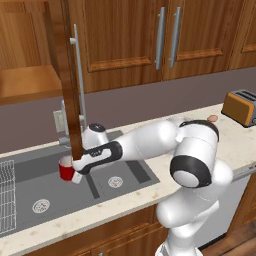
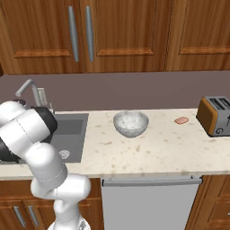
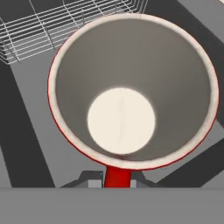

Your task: Pick the mug and place it in the sink. Pick the bowl and place it in the open cabinet and then close the cabinet.

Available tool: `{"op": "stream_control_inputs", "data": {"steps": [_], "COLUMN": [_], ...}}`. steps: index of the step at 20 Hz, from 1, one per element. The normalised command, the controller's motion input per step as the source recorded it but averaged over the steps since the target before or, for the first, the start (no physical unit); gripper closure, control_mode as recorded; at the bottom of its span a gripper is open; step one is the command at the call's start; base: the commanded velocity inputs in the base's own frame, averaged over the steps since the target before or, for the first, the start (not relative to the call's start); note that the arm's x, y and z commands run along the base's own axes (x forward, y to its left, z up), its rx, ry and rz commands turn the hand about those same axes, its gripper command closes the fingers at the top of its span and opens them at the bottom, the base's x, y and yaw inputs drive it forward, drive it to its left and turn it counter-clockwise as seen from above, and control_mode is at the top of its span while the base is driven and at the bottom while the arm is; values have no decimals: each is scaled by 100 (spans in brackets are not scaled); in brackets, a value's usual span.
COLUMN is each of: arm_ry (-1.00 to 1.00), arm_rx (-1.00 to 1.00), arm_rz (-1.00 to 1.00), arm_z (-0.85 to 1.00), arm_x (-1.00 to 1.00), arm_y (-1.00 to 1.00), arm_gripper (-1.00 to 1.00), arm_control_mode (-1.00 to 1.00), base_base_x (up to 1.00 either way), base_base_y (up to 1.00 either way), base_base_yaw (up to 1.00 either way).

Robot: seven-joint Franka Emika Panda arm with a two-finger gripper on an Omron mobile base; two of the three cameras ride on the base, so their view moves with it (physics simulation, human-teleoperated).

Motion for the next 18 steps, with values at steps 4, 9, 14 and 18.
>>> {"op": "stream_control_inputs", "data": {"steps": [4,9,14,18], "arm_ry": [-1,-5,-4,0], "arm_rx": [0,0,0,0], "arm_rz": [7,6,2,0], "arm_z": [-24,-23,-15,-17], "arm_x": [0,0,0,0], "arm_y": [19,20,18,20], "arm_gripper": [100,100,100,100], "arm_control_mode": [-100,-100,-100,-100], "base_base_x": [0,0,0,0], "base_base_y": [0,0,0,0], "base_base_yaw": [0,0,0,0]}}
